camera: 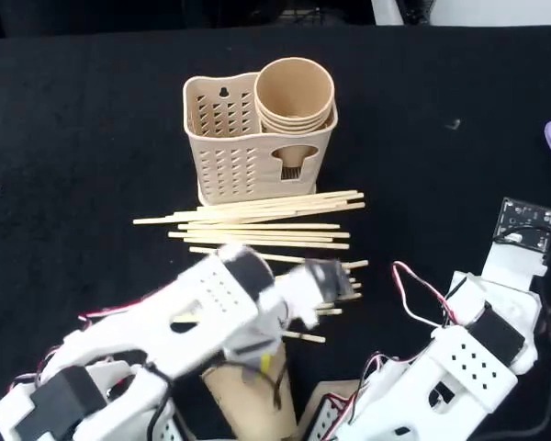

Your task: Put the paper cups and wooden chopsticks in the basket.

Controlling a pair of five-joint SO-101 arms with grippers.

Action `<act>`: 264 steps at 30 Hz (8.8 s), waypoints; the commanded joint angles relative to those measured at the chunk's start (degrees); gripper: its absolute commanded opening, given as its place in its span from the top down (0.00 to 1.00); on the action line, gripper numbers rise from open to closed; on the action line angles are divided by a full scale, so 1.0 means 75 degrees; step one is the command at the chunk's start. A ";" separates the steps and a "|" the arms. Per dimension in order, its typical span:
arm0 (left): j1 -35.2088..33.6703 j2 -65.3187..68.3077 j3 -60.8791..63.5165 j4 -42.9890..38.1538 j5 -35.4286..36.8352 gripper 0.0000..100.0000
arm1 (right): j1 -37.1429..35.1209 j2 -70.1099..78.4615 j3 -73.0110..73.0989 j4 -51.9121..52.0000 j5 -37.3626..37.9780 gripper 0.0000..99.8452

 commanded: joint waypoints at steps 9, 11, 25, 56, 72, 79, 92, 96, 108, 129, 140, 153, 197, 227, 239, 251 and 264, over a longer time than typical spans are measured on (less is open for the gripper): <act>-0.2421 -0.0012 -0.0791 -0.0703 -0.0234 0.73 | 0.0023 0.0182 -0.0135 -0.0070 -0.0059 0.68; -0.2421 -0.0012 -0.0264 -0.1102 -0.0234 0.73 | 0.0023 0.0182 -0.0135 -0.0070 -0.0059 0.68; 0.0733 -0.0105 0.0908 -0.0821 0.0656 0.73 | -0.0234 0.0182 -0.0182 -0.0070 -0.0270 0.68; 0.3487 -0.0481 -0.0041 -0.0352 0.1196 0.73 | 0.3528 0.0229 -0.1166 -0.0891 0.0399 0.68; 0.1377 -0.1899 -0.0533 0.0328 -0.0023 0.73 | 0.2848 0.0229 -0.0733 -0.0832 0.0492 0.68; 0.1002 -0.1887 -0.0639 0.0457 -0.0117 0.73 | 0.2567 0.0229 -0.0686 -0.0610 0.0504 0.68; 0.2338 -0.1887 0.0967 -0.0539 0.0692 0.76 | 0.2473 0.0229 -0.0721 -0.0610 0.0469 0.68; 0.2327 -0.1887 0.0908 -0.0492 0.1032 0.93 | 0.2473 0.0229 -0.0721 -0.0610 0.0469 0.68; 0.1155 -0.1981 0.0088 0.0668 0.0586 0.97 | 0.2473 0.0217 -0.0744 -0.0621 0.0469 0.68; -0.3616 -0.1840 -0.7977 -0.0469 0.3305 0.97 | -0.2637 0.0170 0.1319 -0.0457 -0.0387 0.96; -0.2983 0.0750 -0.8258 -0.1500 0.3528 0.97 | -0.3833 0.0170 0.2327 -0.1606 -0.0856 0.99; -0.2889 0.3212 -1.2091 0.1676 0.3247 0.97 | -0.3833 0.0170 0.2397 -0.1758 -0.0867 0.99; -0.3370 0.4923 -1.3204 -0.0926 0.3810 0.83 | -0.3845 0.0170 0.2467 -0.1735 -0.0867 0.99; -0.2151 0.5767 -1.2208 -0.0270 0.3739 0.83 | -0.3856 0.0170 0.2467 -0.1747 -0.0867 0.99; -0.2807 0.5732 -1.4353 -0.0281 0.3727 0.83 | -0.3856 0.0170 0.2479 -0.1758 -0.0856 0.99; -0.2596 0.6412 -1.4388 -0.1242 0.3810 0.83 | -0.3856 0.0170 0.2479 -0.1758 -0.0856 0.99; -0.2421 0.7549 -1.4341 -0.1301 0.3821 0.83 | -0.3856 0.0170 0.2479 -0.1758 -0.0821 0.99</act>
